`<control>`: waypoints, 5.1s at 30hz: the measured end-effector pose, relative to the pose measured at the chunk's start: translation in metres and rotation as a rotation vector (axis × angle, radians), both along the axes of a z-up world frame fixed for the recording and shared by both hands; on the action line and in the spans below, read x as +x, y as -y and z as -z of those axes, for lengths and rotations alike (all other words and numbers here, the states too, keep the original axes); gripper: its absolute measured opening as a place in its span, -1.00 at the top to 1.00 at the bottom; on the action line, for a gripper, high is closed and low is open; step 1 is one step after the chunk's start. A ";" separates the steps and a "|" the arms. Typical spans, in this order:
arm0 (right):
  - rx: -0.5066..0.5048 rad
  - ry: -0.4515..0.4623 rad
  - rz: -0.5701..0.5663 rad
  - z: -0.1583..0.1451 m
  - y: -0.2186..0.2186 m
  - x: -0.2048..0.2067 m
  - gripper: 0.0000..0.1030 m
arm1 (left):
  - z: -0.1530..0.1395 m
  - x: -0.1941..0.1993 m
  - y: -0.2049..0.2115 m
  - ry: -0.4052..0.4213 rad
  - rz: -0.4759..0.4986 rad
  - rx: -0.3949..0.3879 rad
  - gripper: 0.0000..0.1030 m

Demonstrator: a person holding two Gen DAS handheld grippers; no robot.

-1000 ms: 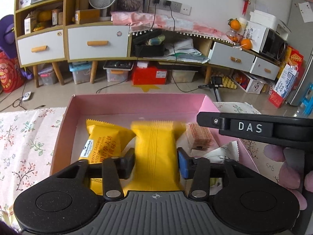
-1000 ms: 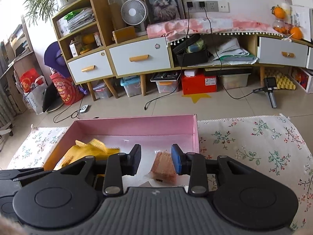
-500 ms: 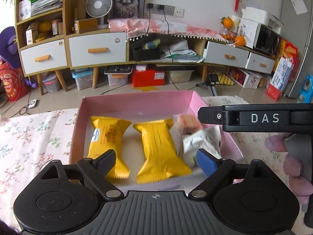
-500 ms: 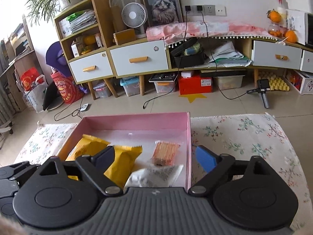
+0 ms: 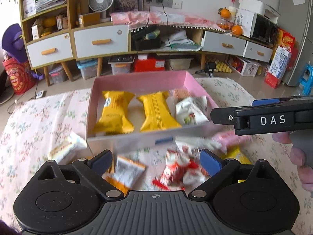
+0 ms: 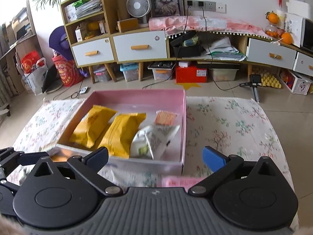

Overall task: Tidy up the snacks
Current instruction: 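Grasp the red candy wrapper with the left tool while the right tool grasps the yellow ARD biscuit pack, then carry both snacks over the pink box and release them inside, then move both tools back toward the remaining snacks on the table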

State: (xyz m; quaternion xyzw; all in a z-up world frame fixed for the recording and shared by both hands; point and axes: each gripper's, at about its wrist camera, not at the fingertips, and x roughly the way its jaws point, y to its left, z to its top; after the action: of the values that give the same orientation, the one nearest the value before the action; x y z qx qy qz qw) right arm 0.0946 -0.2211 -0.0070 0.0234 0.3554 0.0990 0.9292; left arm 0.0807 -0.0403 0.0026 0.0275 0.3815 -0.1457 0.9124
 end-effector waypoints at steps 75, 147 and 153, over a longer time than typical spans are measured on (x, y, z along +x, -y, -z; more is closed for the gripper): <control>-0.082 -0.089 -0.122 0.018 0.018 -0.064 0.12 | 0.021 -0.067 -0.020 -0.025 0.074 -0.035 0.23; 0.116 -0.025 0.046 0.005 -0.004 0.060 -0.68 | 0.021 0.066 -0.031 0.045 -0.038 -0.108 -0.81; 0.086 -0.012 0.022 -0.002 -0.006 0.033 -0.90 | 0.013 0.038 -0.047 0.044 -0.050 -0.068 -0.89</control>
State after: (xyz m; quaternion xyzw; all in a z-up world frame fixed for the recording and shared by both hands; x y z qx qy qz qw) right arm 0.1273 -0.2147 -0.0053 0.0675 0.3561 0.1039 0.9262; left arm 0.1190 0.0066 -0.0102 -0.0099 0.3567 -0.1350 0.9243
